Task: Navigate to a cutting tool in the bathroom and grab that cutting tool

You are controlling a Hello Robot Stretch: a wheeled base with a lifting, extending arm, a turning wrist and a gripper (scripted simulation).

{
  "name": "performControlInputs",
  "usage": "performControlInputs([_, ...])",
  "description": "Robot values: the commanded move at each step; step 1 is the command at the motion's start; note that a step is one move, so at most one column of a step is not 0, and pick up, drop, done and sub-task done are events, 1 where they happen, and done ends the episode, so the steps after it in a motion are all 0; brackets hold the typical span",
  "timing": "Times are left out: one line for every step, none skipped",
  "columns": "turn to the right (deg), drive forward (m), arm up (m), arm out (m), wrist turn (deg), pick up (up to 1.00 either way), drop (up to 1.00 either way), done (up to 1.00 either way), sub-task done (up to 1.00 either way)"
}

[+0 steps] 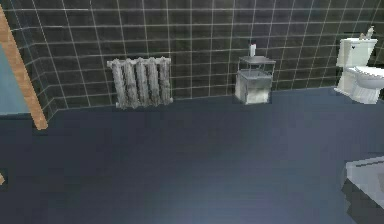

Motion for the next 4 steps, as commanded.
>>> performControlInputs([0.0,0.00,0.00,0.00,45.0,0.00,0.00,0.00,0.00])
performControlInputs([0.0,0.00,0.00,0.00,45.0,0.00,0.00,0.00,0.00])
performControlInputs([0.0,0.00,0.00,0.00,3.0,0.00,0.00,0.00,0.00])
performControlInputs([0.0,0.00,-0.24,0.00,0.0,0.00,0.00,0.00,0.00])
